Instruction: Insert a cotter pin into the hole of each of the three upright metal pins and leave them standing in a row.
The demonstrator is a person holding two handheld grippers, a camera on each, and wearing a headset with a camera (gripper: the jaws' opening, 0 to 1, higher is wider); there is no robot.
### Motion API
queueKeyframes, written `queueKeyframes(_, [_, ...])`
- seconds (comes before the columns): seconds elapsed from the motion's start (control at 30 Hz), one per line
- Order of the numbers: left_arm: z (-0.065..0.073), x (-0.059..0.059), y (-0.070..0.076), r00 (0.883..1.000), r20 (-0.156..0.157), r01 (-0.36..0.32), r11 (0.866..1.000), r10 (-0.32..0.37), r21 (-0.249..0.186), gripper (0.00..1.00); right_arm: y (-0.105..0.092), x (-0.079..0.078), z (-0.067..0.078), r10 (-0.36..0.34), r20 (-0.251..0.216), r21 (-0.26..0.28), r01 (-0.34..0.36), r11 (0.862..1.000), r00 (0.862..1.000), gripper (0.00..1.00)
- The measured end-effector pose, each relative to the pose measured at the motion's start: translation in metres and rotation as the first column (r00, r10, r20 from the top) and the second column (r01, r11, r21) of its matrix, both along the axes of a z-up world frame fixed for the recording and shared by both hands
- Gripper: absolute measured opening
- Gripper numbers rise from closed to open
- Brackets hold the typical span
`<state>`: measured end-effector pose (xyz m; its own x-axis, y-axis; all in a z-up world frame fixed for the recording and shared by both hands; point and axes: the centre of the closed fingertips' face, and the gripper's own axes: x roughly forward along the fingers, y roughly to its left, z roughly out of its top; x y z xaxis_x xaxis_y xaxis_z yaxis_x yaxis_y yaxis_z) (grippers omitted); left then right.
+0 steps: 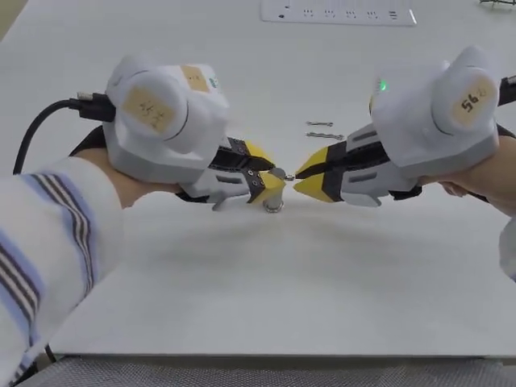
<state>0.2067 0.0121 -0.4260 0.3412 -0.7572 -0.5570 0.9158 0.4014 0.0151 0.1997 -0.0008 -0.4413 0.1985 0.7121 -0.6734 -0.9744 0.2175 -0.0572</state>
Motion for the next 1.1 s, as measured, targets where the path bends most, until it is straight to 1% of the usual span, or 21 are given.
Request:
queueKeyframes(0.03, [0.001, 0.000, 0.002, 1.000, 0.006, -0.006, 1.000, 0.006, -0.001, 0.18, 0.000, 0.000, 0.000, -0.005, 0.000, 0.002, 0.005, 1.000, 1.000, 0.05])
queueKeyframes(0.07, [0.002, 0.000, 0.003, 1.000, 0.001, -0.010, 1.000, 0.010, -0.011, 0.22, 0.000, 0.000, -0.001, -0.007, 0.000, 0.004, 0.007, 1.000, 1.000, 0.07])
queueKeyframes(0.1, [0.004, -0.004, 0.002, 1.000, -0.014, -0.006, 0.999, 0.006, -0.034, 0.25, 0.000, 0.000, -0.002, -0.013, -0.002, 0.006, 0.013, 1.000, 1.000, 0.08])
queueKeyframes(0.2, [0.008, -0.005, 0.009, 1.000, 0.002, -0.025, 0.999, 0.025, -0.045, 0.34, 0.002, -0.003, -0.003, -0.033, -0.007, 0.021, 0.033, 0.999, 0.999, 0.12])
queueKeyframes(0.23, [0.009, -0.006, 0.010, 0.999, 0.001, -0.033, 0.998, 0.033, -0.055, 0.40, 0.003, -0.003, -0.003, -0.045, -0.011, 0.031, 0.045, 0.999, 0.999, 0.14])
queueKeyframes(0.3, [0.013, -0.010, 0.013, 0.998, -0.016, -0.054, 0.993, 0.053, -0.102, 0.49, 0.004, -0.002, -0.005, -0.056, -0.016, 0.048, 0.057, 0.997, 0.998, 0.16])
queueKeyframes(0.33, [0.015, -0.011, 0.015, 0.997, -0.022, -0.074, 0.989, 0.071, -0.128, 0.55, 0.005, -0.002, -0.005, -0.061, -0.019, 0.055, 0.062, 0.997, 0.998, 0.18])
queueKeyframes(0.43, [0.017, -0.017, 0.025, 0.995, -0.026, -0.098, 0.985, 0.095, -0.141, 0.70, 0.008, -0.003, -0.007, -0.070, -0.032, 0.075, 0.072, 0.995, 0.997, 0.21])
queueKeyframes(0.5, [0.018, -0.021, 0.032, 0.993, -0.024, -0.118, 0.982, 0.116, -0.148, 0.75, 0.011, -0.004, -0.008, -0.067, -0.030, 0.093, 0.070, 0.993, 0.997, 0.22])
queueKeyframes(0.57, [0.021, -0.021, 0.037, 0.989, -0.016, -0.150, 0.975, 0.150, -0.166, 0.84, 0.013, -0.004, -0.010, -0.068, -0.039, 0.103, 0.072, 0.992, 0.997, 0.24])
queueKeyframes(0.6, [0.023, -0.021, 0.041, 0.984, -0.015, -0.176, 0.966, 0.176, -0.189, 0.87, 0.014, -0.004, -0.011, -0.070, -0.045, 0.111, 0.075, 0.991, 0.996, 0.25])
queueKeyframes(0.67, [0.023, -0.022, 0.047, 0.976, -0.035, -0.217, 0.954, 0.214, -0.209, 0.95, 0.016, -0.005, -0.013, -0.073, -0.053, 0.125, 0.079, 0.989, 0.996, 0.27])
queueKeyframes(0.7, [0.023, -0.023, 0.049, 0.974, -0.033, -0.226, 0.951, 0.224, -0.209, 0.99, 0.016, -0.005, -0.014, -0.074, -0.057, 0.131, 0.081, 0.988, 0.996, 0.28])
queueKeyframes(0.77, [0.021, -0.025, 0.054, 0.968, -0.037, -0.249, 0.947, 0.247, -0.203, 0.99, 0.018, -0.005, -0.015, -0.075, -0.059, 0.149, 0.083, 0.985, 0.995, 0.29])
queueKeyframes(0.8, [0.021, -0.027, 0.055, 0.966, -0.049, -0.260, 0.943, 0.255, -0.208, 0.99, 0.018, -0.004, -0.016, -0.079, -0.062, 0.156, 0.088, 0.984, 0.995, 0.29])
queueKeyframes(0.83, [0.020, -0.029, 0.057, 0.960, -0.063, -0.279, 0.935, 0.272, -0.217, 0.99, 0.018, -0.003, -0.017, -0.084, -0.067, 0.165, 0.094, 0.982, 0.994, 0.29])
queueKeyframes(0.87, [0.020, -0.030, 0.059, 0.959, -0.065, -0.285, 0.934, 0.277, -0.215, 0.99, 0.018, -0.003, -0.018, -0.087, -0.073, 0.170, 0.099, 0.981, 0.994, 0.29])
queueKeyframes(0.9, [0.018, -0.034, 0.061, 0.955, -0.072, -0.298, 0.933, 0.289, -0.202, 0.99, 0.017, -0.002, -0.020, -0.096, -0.078, 0.178, 0.109, 0.978, 0.992, 0.29])
queueKeyframes(0.93, [0.017, -0.036, 0.062, 0.954, -0.070, -0.300, 0.934, 0.292, -0.194, 0.99, 0.016, -0.001, -0.021, -0.106, -0.082, 0.181, 0.120, 0.976, 0.991, 0.29])
queueKeyframes(1.03, [0.016, -0.045, 0.062, 0.948, -0.086, -0.317, 0.929, 0.305, -0.189, 0.99, 0.018, -0.002, -0.024, -0.113, -0.091, 0.207, 0.130, 0.970, 0.989, 0.28])
queueKeyframes(1.1, [0.017, -0.049, 0.062, 0.944, -0.091, -0.329, 0.925, 0.317, -0.188, 0.99, 0.020, -0.002, -0.025, -0.107, -0.094, 0.224, 0.125, 0.967, 0.990, 0.28])
